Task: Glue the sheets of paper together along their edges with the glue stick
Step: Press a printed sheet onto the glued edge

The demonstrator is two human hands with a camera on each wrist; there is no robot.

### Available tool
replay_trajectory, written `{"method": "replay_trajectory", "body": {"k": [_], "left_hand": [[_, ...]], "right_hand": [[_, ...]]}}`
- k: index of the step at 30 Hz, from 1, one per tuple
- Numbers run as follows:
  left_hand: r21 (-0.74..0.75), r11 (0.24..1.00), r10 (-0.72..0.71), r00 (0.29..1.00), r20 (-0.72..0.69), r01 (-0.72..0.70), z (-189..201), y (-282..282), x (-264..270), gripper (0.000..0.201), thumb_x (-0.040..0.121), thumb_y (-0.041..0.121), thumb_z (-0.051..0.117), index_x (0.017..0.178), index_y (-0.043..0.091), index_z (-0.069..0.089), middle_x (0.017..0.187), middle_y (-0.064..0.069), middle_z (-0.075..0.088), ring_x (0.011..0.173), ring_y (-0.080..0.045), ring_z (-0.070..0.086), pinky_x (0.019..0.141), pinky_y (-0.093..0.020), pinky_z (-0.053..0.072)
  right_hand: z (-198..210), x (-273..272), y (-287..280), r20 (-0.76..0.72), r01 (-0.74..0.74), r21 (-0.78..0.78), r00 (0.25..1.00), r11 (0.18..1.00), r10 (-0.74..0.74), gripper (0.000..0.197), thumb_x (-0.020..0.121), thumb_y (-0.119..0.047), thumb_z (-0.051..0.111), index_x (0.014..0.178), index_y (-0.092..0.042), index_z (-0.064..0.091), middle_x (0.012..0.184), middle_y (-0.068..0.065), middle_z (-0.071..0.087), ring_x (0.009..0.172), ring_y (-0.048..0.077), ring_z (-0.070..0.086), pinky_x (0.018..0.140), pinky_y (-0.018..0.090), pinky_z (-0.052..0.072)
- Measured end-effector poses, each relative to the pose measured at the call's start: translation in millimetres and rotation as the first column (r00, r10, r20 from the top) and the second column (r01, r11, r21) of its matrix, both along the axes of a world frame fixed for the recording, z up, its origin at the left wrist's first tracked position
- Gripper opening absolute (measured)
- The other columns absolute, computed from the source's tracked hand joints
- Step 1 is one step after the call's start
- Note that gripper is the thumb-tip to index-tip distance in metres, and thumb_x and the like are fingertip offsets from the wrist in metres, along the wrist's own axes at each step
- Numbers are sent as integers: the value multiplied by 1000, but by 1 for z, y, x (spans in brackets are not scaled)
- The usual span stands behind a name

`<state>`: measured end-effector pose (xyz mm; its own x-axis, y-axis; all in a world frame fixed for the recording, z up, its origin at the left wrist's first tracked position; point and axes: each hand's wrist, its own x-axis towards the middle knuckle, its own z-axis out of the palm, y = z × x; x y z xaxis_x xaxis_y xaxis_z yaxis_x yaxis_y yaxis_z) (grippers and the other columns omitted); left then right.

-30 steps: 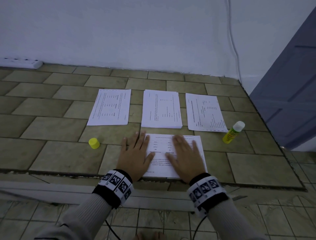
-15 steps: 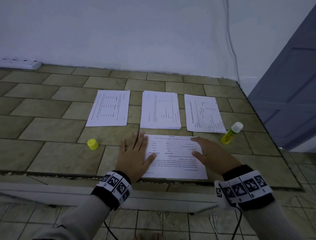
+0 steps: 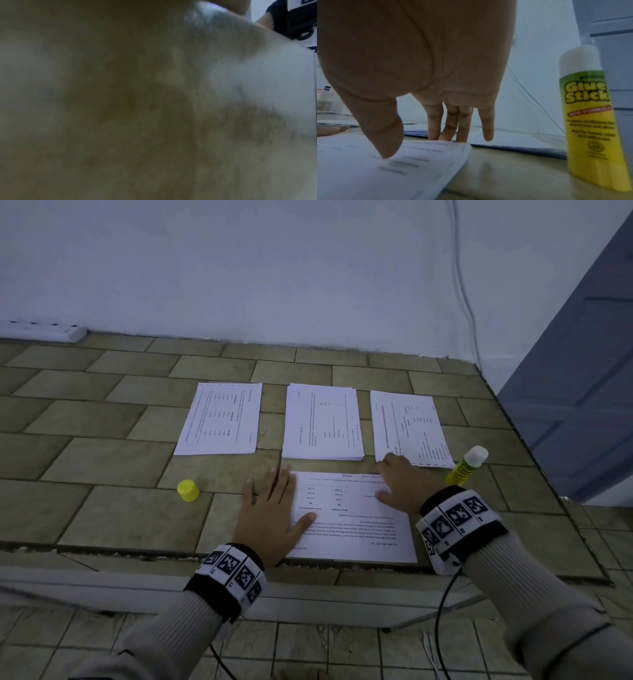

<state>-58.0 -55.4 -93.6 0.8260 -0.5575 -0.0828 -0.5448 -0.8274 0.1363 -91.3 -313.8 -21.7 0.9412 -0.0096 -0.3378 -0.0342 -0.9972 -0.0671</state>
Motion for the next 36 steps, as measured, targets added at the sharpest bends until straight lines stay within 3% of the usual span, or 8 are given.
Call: {"method": "replay_trajectory", "body": {"k": [5,10,17,21,24,29,32,36], "left_hand": [[9,1000,2,1000,-9,-2,2,0,-1,104,75,78,-19,155,12,-5,163,-1,-12,149,-18,-15,118,-51,-11],[-4,1000,13,1000,14,-13,2,-1,-2,108,73,73,-31,155,9,-3,163,-6,-8,150,-19,-10,118,-50,-8],[-67,994,81,996,-38,-83,4,-1,-4,106,77,75,-20,153,2,-6,162,-13,-9,149,-24,-15,119,-44,-11],[-43,994,102,995,-16,-102,1,-1,-4,110,76,77,-20,152,-2,-4,161,-17,-9,149,-27,-15,120,-43,-10],[-50,994,92,996,-14,-93,0,0,-4,106,78,76,-13,152,1,-5,162,-16,-7,149,-27,-14,120,-44,-10],[-19,996,85,996,-10,-85,3,0,-4,109,75,78,-17,154,5,-2,162,-14,-9,149,-27,-14,119,-44,-10],[-6,996,86,996,-17,-86,4,-1,-5,114,69,79,-27,154,6,-4,162,-13,-11,149,-25,-16,118,-43,-11],[-9,996,91,996,-13,-91,5,-1,-5,114,69,78,-27,154,6,-3,162,-13,-11,149,-25,-16,118,-42,-12]], "right_hand": [[8,13,-1,35,43,59,998,997,-45,17,92,-8,45,109,-6,47,113,11,46,103,24,47,79,31,42],[25,8,-3,45,-11,146,999,989,4,31,90,7,41,111,-17,45,98,7,62,85,23,57,72,33,46],[79,2,-18,189,-42,188,982,981,6,19,92,-4,55,85,-19,64,91,-7,54,70,-6,43,64,9,30],[103,12,-33,374,37,298,915,954,-152,14,88,-7,62,90,-17,71,85,-6,59,67,-4,50,61,16,36],[92,31,-38,369,102,516,870,851,-328,15,84,-9,68,97,-15,71,93,1,68,73,8,63,73,26,49],[43,58,-14,134,230,818,815,527,-564,26,82,1,69,107,1,66,90,11,64,80,22,64,65,16,54],[15,69,3,143,294,782,774,550,-617,29,81,-2,71,109,4,66,80,7,61,74,17,58,61,13,48],[-8,79,14,127,360,691,793,627,-595,40,79,-8,73,118,-2,63,104,14,64,98,25,60,84,27,46]]}}
